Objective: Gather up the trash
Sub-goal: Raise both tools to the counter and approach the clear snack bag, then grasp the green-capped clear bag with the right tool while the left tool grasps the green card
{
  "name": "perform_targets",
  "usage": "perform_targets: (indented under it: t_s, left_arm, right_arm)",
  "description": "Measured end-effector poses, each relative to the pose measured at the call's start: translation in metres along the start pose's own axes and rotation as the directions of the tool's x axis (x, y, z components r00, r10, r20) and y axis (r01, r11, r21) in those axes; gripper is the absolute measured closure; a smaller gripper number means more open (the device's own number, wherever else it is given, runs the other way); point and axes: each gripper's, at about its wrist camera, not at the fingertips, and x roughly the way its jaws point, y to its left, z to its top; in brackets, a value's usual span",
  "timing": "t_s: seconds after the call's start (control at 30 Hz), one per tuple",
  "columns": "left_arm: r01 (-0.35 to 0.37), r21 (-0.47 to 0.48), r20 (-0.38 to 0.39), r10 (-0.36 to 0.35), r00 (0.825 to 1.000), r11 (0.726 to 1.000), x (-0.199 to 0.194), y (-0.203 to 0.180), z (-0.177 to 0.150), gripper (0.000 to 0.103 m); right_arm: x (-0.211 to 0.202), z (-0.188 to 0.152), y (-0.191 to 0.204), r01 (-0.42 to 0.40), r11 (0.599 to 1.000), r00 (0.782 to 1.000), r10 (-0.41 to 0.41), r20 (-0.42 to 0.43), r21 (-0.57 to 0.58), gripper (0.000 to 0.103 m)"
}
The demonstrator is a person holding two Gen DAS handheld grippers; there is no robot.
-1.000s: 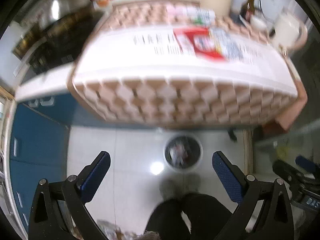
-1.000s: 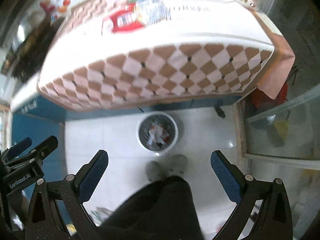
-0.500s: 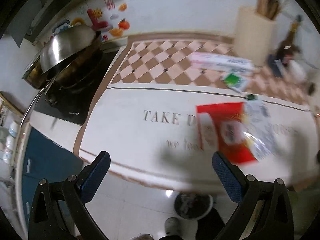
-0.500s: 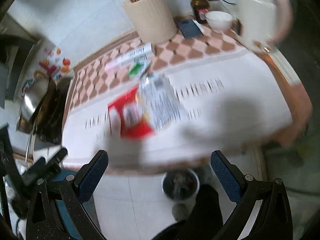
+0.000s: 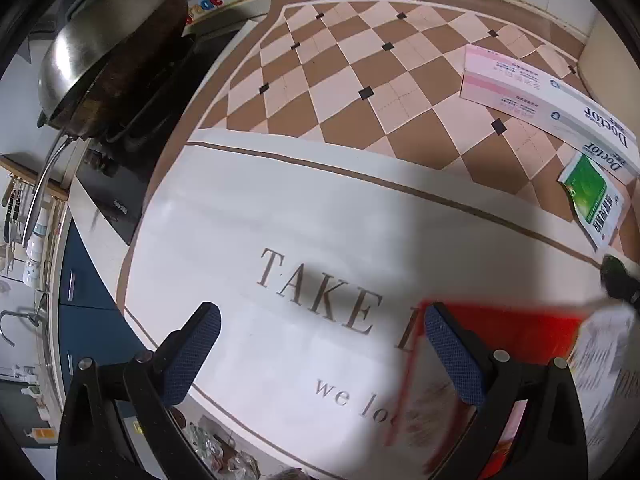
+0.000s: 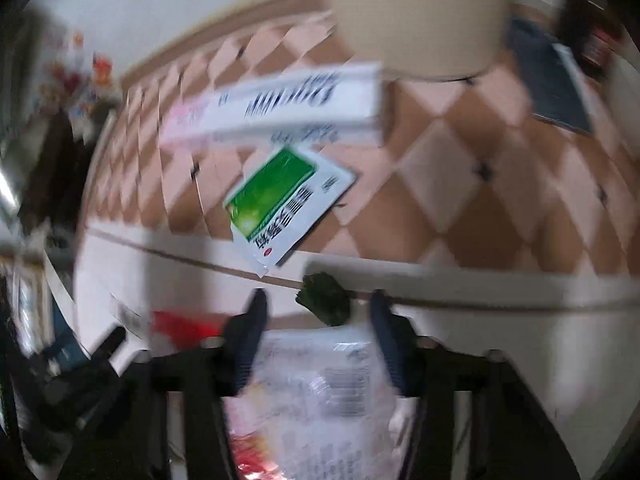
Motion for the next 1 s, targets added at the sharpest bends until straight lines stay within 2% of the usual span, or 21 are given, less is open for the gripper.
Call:
perform_targets:
  t_s: [0.03, 0.13, 0.23, 0.27, 0.4, 0.43, 0.53, 0.57, 0.6, 0.63, 0.67, 0.7, 0.73, 0.77, 0.87, 1.0]
  left_arm:
    - [0.003, 0.002, -0.004, -0.003, 1.000, 1.000, 0.001, -0.003, 0.003, 0.000]
    - [0.029, 0.012, -0.004, -0.029, 1.000, 1.000, -0.002, -0.015, 0.014, 0.000]
    - [0.115, 0.017, 0.001, -0.115, 0.993, 0.993, -0.007, -0.038, 0.031, 0.000]
    - [0.166, 0.019, -0.002, -0.166, 0.986, 0.986, -0.009, -0.048, 0.037, 0.000]
    - [0.372, 0.035, -0.050, -0.370, 0.928, 0.928, -0.005, -0.093, 0.058, 0.000]
    - [0.402, 0.061, -0.062, -0.399, 0.915, 0.914, -0.003, -0.110, 0.064, 0.000]
    - [0.428, 0.130, -0.073, -0.422, 0.904, 0.894, 0.001, -0.142, 0.071, 0.001]
    - [0.424, 0.162, -0.078, -0.417, 0.906, 0.891, 0.004, -0.153, 0.071, 0.008]
    - [0.391, 0.193, -0.059, -0.387, 0.920, 0.900, 0.003, -0.159, 0.071, 0.010]
    - [0.357, 0.224, -0.024, -0.361, 0.932, 0.907, 0.000, -0.164, 0.070, 0.020]
    - [0.356, 0.246, 0.008, -0.369, 0.929, 0.902, -0.006, -0.167, 0.067, 0.035]
    - [0.355, 0.259, 0.025, -0.374, 0.927, 0.898, -0.010, -0.169, 0.065, 0.046]
    - [0.351, 0.271, 0.038, -0.374, 0.927, 0.896, -0.015, -0.171, 0.063, 0.078]
    - [0.350, 0.283, 0.033, -0.374, 0.927, 0.893, -0.019, -0.173, 0.061, 0.103]
    - [0.339, 0.291, 0.032, -0.364, 0.931, 0.895, -0.027, -0.174, 0.053, 0.103]
    - [0.344, 0.272, 0.082, -0.378, 0.922, 0.899, -0.050, -0.148, 0.038, 0.103]
  right_arm:
    - [0.008, -0.002, 0.005, 0.019, 0.999, 1.000, -0.020, -0.016, -0.038, 0.082]
    - [0.007, -0.006, 0.007, 0.049, 0.996, 0.998, -0.046, 0.033, -0.081, 0.083]
    - [-0.004, 0.000, -0.015, 0.011, 1.000, 0.996, -0.010, 0.083, -0.004, 0.083]
    - [-0.008, 0.003, -0.026, 0.003, 1.000, 0.995, -0.006, 0.100, 0.028, 0.083]
    - [-0.022, 0.011, -0.067, 0.029, 0.994, 0.991, -0.042, 0.125, 0.108, 0.083]
    - [-0.024, 0.011, -0.077, 0.040, 0.991, 0.990, -0.056, 0.128, 0.127, 0.083]
    - [-0.026, 0.008, -0.113, 0.052, 0.978, 0.988, -0.079, 0.129, 0.201, 0.083]
    - [-0.026, 0.007, -0.122, 0.047, 0.974, 0.988, -0.077, 0.131, 0.223, 0.083]
    - [-0.027, 0.005, -0.130, 0.036, 0.970, 0.987, -0.072, 0.140, 0.241, 0.083]
    - [-0.027, 0.003, -0.135, 0.040, 0.967, 0.986, -0.079, 0.148, 0.250, 0.083]
    - [-0.029, 0.001, -0.136, 0.047, 0.966, 0.985, -0.087, 0.151, 0.253, 0.083]
    - [-0.029, -0.001, -0.137, 0.050, 0.965, 0.984, -0.092, 0.153, 0.257, 0.083]
    - [-0.029, -0.002, -0.139, 0.050, 0.964, 0.983, -0.093, 0.155, 0.261, 0.083]
    - [-0.029, -0.003, -0.140, 0.051, 0.963, 0.983, -0.096, 0.159, 0.264, 0.083]
    - [-0.028, -0.006, -0.139, 0.054, 0.961, 0.981, -0.102, 0.164, 0.273, 0.083]
    - [-0.036, -0.014, -0.129, 0.044, 0.960, 0.979, -0.097, 0.181, 0.276, 0.083]
